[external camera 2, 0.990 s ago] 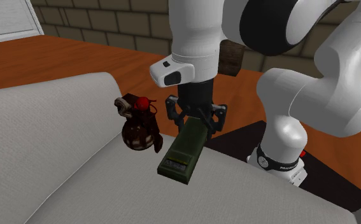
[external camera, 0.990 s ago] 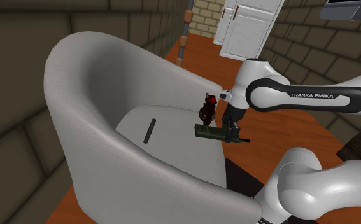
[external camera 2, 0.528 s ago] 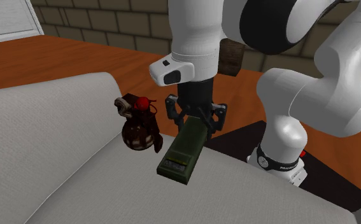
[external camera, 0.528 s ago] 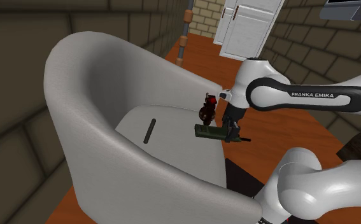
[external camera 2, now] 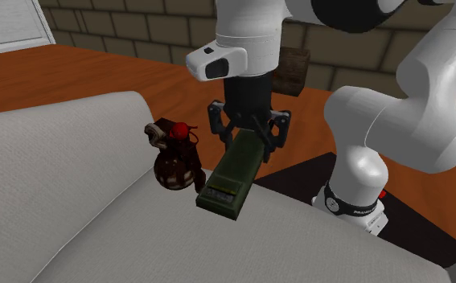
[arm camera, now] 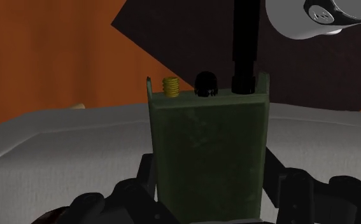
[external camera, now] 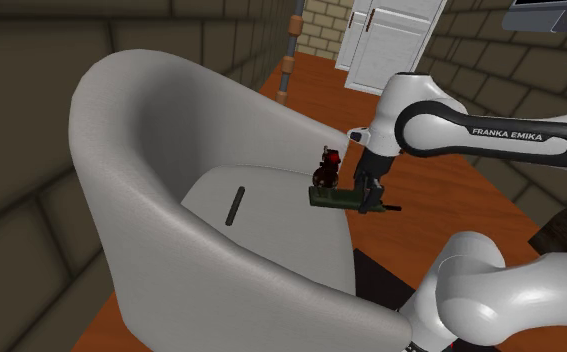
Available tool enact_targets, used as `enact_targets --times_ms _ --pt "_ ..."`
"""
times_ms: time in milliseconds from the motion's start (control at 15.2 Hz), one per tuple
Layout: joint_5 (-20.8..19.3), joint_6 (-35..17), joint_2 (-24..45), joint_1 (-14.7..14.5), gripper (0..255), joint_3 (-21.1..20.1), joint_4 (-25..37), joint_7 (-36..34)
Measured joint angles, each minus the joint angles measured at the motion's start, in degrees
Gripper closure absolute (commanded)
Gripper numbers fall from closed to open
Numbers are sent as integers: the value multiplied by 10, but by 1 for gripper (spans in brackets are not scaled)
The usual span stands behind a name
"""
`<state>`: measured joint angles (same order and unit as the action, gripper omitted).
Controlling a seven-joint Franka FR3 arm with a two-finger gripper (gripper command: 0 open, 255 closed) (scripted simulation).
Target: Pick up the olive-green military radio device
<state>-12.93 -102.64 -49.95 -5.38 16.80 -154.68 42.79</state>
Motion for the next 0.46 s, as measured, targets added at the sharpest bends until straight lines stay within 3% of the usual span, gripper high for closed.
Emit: enact_targets --times_ms 462 --pt "10 49 0 -5 255 -10 49 2"
